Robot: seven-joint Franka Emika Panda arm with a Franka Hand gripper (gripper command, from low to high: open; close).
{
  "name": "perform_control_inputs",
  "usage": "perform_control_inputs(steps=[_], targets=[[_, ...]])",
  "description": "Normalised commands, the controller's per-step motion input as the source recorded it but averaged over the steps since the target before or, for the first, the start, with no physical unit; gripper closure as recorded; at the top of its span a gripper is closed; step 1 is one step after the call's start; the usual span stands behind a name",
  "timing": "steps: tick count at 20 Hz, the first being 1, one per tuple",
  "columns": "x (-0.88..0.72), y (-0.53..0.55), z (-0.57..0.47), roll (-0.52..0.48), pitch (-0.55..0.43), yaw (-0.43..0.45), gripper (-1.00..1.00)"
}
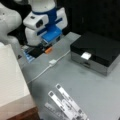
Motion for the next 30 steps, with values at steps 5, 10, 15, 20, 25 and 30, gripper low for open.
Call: perform_control_inputs(steps=[5,10,15,20,25,30], targets=[[0.02,-0.03,-0.01,0.102,0.048,0.374,-1.00],[0.05,-0.12,0.15,0.253,0.161,0.231,-1.00],[0.22,-0.18,0.21,-0.022,0.260,0.087,-1.00],[0.39,-0.16,0.29,-0.372,0.210,-0.047,-1.00],[0.46,-0.02,0.33,-0.635,0.440,-0.151,-1.00],[0.52,0.06,0.36,-0.687,0.417,-0.117,-1.00]])
